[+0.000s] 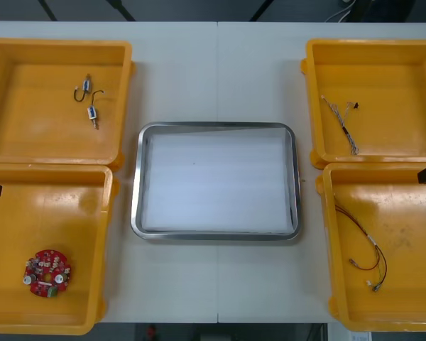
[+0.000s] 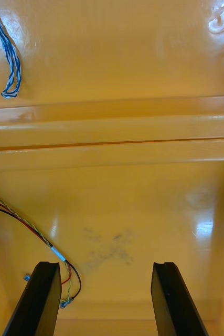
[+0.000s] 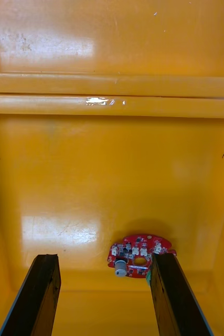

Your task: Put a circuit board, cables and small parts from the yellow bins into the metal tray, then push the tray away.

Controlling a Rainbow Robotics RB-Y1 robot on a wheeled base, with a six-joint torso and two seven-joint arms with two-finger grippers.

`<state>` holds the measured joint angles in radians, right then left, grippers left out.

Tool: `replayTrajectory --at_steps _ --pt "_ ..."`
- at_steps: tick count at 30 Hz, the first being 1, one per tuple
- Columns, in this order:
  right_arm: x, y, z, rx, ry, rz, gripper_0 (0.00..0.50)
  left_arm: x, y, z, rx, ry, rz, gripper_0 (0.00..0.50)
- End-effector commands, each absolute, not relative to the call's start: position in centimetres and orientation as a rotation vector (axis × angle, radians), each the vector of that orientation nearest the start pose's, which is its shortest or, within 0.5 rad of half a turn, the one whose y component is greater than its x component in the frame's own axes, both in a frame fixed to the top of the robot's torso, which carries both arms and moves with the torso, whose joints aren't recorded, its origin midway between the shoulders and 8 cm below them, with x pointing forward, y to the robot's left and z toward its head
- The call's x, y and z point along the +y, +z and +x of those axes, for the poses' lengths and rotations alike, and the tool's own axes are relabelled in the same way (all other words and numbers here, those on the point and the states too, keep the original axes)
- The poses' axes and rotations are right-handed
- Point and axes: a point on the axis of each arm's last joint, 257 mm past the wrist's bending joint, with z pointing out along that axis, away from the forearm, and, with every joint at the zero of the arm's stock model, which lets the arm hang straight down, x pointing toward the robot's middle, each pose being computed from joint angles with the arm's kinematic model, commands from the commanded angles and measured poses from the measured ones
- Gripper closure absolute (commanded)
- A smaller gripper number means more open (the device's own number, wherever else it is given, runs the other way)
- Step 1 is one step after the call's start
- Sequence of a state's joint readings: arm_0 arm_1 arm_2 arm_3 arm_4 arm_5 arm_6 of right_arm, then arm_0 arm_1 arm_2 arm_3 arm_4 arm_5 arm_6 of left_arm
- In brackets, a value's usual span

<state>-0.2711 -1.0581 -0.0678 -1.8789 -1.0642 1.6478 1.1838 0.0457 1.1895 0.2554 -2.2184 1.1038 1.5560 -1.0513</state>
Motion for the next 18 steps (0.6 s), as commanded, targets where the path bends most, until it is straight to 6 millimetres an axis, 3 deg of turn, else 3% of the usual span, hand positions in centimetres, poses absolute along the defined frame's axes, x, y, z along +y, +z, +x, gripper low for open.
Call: replayTrajectory --at_steps 1,9,10,18 --pt "-39.1 -18.6 41.3 2.742 0.087 0.084 0.0 40.4 -14.1 36.2 2.643 0.107 0.01 0.0" --pt "-39.0 -19.1 41.3 2.691 0.033 -0.041 0.0 40.4 -14.1 36.2 2.643 0.107 0.01 0.0" --pt "-39.1 -19.3 41.1 2.692 0.018 -0.083 0.0 40.9 -16.5 34.2 2.728 0.176 0.27 0.0" --pt "-38.3 -20.5 39.6 2.698 -0.019 -0.322 0.0 41.4 -16.9 33.9 2.738 0.192 0.262 0.0"
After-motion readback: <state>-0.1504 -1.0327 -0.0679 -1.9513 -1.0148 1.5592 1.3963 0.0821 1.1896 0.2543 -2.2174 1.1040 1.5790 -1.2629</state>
